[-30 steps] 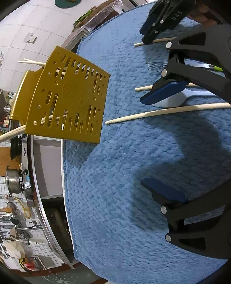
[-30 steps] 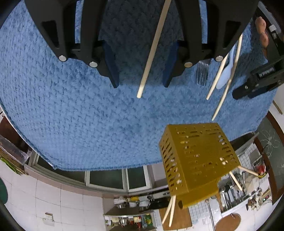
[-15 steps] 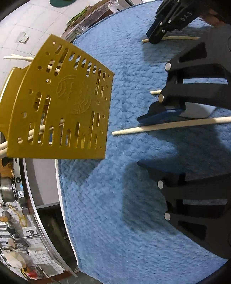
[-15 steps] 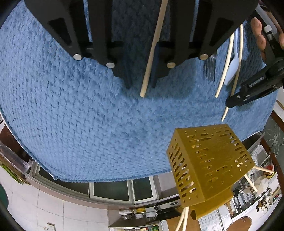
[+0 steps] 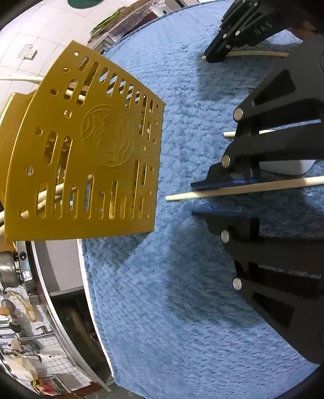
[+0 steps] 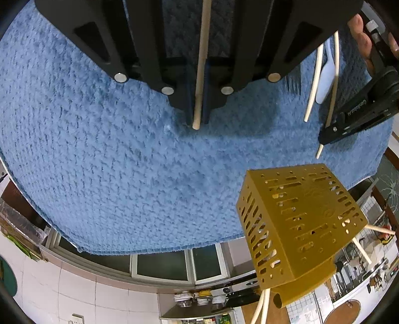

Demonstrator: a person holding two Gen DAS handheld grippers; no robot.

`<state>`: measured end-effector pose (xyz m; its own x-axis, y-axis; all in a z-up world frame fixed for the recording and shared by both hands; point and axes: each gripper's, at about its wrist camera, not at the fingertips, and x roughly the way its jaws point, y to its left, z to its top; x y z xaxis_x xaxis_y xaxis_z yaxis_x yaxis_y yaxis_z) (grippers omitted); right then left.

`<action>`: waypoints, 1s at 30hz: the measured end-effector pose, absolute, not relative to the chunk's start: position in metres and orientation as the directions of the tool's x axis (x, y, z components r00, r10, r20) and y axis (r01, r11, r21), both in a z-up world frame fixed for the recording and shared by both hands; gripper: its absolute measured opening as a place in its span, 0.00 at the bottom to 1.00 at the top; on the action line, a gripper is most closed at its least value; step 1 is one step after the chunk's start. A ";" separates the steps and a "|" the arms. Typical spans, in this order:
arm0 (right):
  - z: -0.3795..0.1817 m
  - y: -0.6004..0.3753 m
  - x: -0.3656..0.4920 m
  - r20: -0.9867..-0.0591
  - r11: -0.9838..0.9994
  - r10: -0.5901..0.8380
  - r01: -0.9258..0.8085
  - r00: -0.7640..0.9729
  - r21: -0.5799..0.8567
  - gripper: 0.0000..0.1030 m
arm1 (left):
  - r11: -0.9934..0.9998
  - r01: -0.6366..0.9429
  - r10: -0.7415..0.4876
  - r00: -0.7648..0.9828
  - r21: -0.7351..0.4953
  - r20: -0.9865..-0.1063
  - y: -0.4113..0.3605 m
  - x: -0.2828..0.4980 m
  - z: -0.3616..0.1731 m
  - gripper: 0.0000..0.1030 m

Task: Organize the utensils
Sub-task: 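Close the left gripper on a wooden chopstick while the right gripper grasps another chopstick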

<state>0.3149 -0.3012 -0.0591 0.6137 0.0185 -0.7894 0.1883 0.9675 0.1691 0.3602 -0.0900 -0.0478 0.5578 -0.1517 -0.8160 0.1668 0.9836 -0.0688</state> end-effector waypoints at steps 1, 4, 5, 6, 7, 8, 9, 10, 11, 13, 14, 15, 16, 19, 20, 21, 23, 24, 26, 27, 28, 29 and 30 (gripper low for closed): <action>-0.059 -0.301 0.315 -0.787 0.967 0.023 0.186 0.616 0.174 0.07 | 0.983 0.168 -0.154 0.558 -0.071 -0.816 -0.087 0.360 -0.048 0.10; -0.061 -0.304 0.313 -0.780 0.964 0.034 0.186 0.625 0.191 0.07 | 0.982 0.169 -0.168 0.560 -0.087 -0.811 -0.081 0.353 -0.048 0.06; -0.061 -0.304 0.312 -0.775 0.962 0.041 0.184 0.630 0.201 0.07 | 0.981 0.169 -0.171 0.560 -0.091 -0.811 -0.079 0.351 -0.048 0.05; -0.062 -0.305 0.311 -0.772 0.961 0.045 0.183 0.634 0.207 0.07 | 0.981 0.169 -0.173 0.560 -0.093 -0.810 -0.079 0.349 -0.048 0.05; -0.062 -0.306 0.311 -0.770 0.961 0.048 0.182 0.636 0.210 0.07 | 0.981 0.170 -0.176 0.560 -0.095 -0.810 -0.077 0.345 -0.048 0.05; -0.062 -0.307 0.310 -0.767 0.959 0.053 0.181 0.639 0.217 0.07 | 0.981 0.172 -0.175 0.563 -0.093 -0.808 -0.076 0.341 -0.048 0.05; -0.062 -0.308 0.310 -0.766 0.958 0.056 0.181 0.641 0.221 0.07 | 0.981 0.174 -0.172 0.566 -0.088 -0.806 -0.076 0.338 -0.049 0.05; -0.062 -0.308 0.310 -0.764 0.957 0.061 0.179 0.643 0.227 0.07 | 0.981 0.176 -0.170 0.568 -0.083 -0.805 -0.076 0.335 -0.049 0.04; -0.062 -0.309 0.309 -0.760 0.956 0.067 0.176 0.646 0.233 0.07 | 0.981 0.177 -0.166 0.572 -0.077 -0.803 -0.076 0.331 -0.049 0.04; -0.061 -0.309 0.308 -0.755 0.956 0.073 0.171 0.652 0.240 0.07 | 0.981 0.178 -0.163 0.577 -0.072 -0.800 -0.074 0.325 -0.048 0.04; -0.060 -0.308 0.307 -0.752 0.956 0.076 0.167 0.655 0.242 0.07 | 0.982 0.177 -0.162 0.579 -0.071 -0.799 -0.073 0.322 -0.048 0.04; -0.059 -0.308 0.307 -0.749 0.956 0.079 0.162 0.658 0.243 0.07 | 0.982 0.176 -0.161 0.582 -0.070 -0.797 -0.073 0.320 -0.047 0.04; -0.058 -0.307 0.306 -0.745 0.957 0.083 0.155 0.661 0.244 0.06 | 0.982 0.174 -0.159 0.587 -0.068 -0.794 -0.072 0.317 -0.046 0.04; -0.054 -0.304 0.303 -0.735 0.960 0.085 0.141 0.673 0.240 0.06 | 0.984 0.169 -0.154 0.602 -0.063 -0.783 -0.069 0.310 -0.043 0.04; -0.053 -0.303 0.302 -0.731 0.961 0.087 0.137 0.677 0.242 0.06 | 0.984 0.168 -0.156 0.607 -0.067 -0.779 -0.067 0.308 -0.041 0.04; -0.051 -0.302 0.301 -0.726 0.961 0.090 0.132 0.682 0.243 0.06 | 0.983 0.166 -0.160 0.613 -0.072 -0.774 -0.065 0.306 -0.039 0.04; -0.048 -0.301 0.298 -0.715 0.961 0.093 0.125 0.693 0.245 0.06 | 0.983 0.164 -0.167 0.624 -0.081 -0.763 -0.062 0.301 -0.034 0.04; -0.046 -0.301 0.297 -0.711 0.962 0.094 0.121 0.697 0.246 0.06 | 0.983 0.165 -0.170 0.629 -0.084 -0.758 -0.061 0.300 -0.032 0.04; -0.042 -0.301 0.295 -0.700 0.962 0.099 0.112 0.707 0.249 0.06 | 0.982 0.166 -0.177 0.645 -0.090 -0.743 -0.060 0.295 -0.025 0.04; -0.039 -0.302 0.293 -0.691 0.962 0.101 0.106 0.716 0.250 0.06 | 0.982 0.166 -0.180 0.654 -0.092 -0.735 -0.059 0.293 -0.020 0.04; -0.035 -0.301 0.291 -0.682 0.963 0.101 0.101 0.725 0.249 0.06 | 0.982 0.167 -0.181 0.662 -0.093 -0.727 -0.057 0.291 -0.017 0.04; -0.031 -0.301 0.288 -0.671 0.964 0.102 0.095 0.734 0.249 0.06 | 0.981 0.167 -0.184 0.673 -0.095 -0.716 -0.056 0.288 -0.012 0.04; -0.027 -0.302 0.286 -0.661 0.964 0.104 0.088 0.743 0.250 0.06 | 0.981 0.167 -0.187 0.681 -0.099 -0.708 -0.054 0.287 -0.008 0.04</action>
<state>0.2855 -0.3017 -0.0267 0.7434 0.1037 -0.6607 0.0876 0.9643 0.2500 0.2867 -0.0537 -0.0083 0.6811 -0.1874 -0.7078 0.1673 0.9810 -0.0986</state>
